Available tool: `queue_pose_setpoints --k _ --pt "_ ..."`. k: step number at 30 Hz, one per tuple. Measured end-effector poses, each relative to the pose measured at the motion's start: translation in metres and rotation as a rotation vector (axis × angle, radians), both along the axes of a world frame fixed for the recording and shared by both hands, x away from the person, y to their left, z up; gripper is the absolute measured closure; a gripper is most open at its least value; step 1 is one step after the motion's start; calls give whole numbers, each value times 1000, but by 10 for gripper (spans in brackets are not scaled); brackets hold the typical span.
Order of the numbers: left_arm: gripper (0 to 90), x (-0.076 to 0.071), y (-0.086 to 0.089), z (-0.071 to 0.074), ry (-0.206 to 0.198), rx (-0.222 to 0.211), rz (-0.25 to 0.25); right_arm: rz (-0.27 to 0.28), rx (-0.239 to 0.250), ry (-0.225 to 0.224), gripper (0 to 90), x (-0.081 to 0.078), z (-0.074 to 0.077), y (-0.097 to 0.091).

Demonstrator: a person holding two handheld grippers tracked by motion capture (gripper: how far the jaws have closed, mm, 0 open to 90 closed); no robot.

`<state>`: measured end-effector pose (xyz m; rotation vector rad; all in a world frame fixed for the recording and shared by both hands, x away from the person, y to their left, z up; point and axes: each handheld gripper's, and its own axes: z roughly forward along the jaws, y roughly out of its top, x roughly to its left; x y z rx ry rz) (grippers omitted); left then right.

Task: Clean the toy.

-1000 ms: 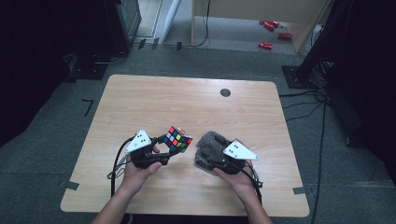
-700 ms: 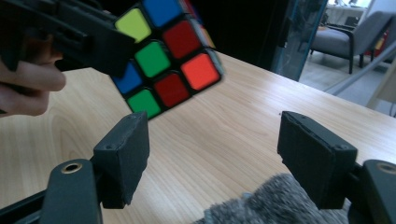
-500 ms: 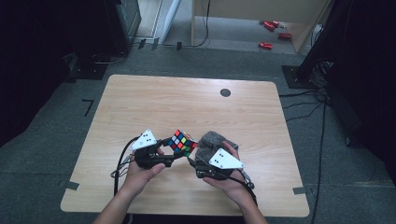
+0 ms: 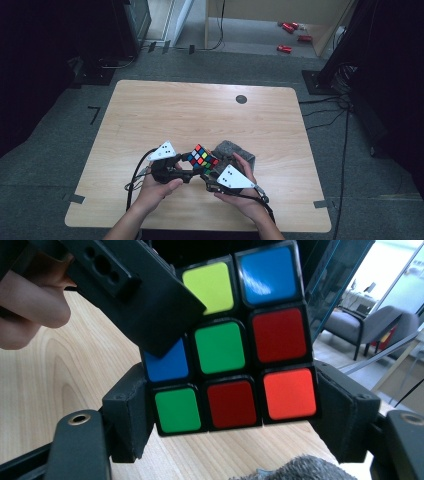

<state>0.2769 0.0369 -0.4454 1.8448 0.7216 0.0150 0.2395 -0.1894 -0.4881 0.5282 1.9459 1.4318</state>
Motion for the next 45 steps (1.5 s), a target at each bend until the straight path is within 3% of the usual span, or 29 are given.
queue_pose_setpoints --k 7,11,19,23,29,36,45 --pt "353 5 2 0 82 -34 8 -12 -37 -79 334 -4 0 2" --pt "349 7 3 0 107 -58 -4 -7 -28 -80 338 -5 1 1" --pt "262 8 11 5 60 -122 28 -51 -31 -37 339 2 0 -14" --pt "256 10 14 5 39 -135 60 -82 6 14 338 11 -2 -31" --pt "256 12 1 -7 16 -64 70 -166 31 44 339 20 0 -59" --pt "282 15 -34 -31 -29 107 69 -231 61 85 339 25 0 -81" --pt "401 16 -73 -57 -66 325 62 -244 57 96 339 26 -1 -87"
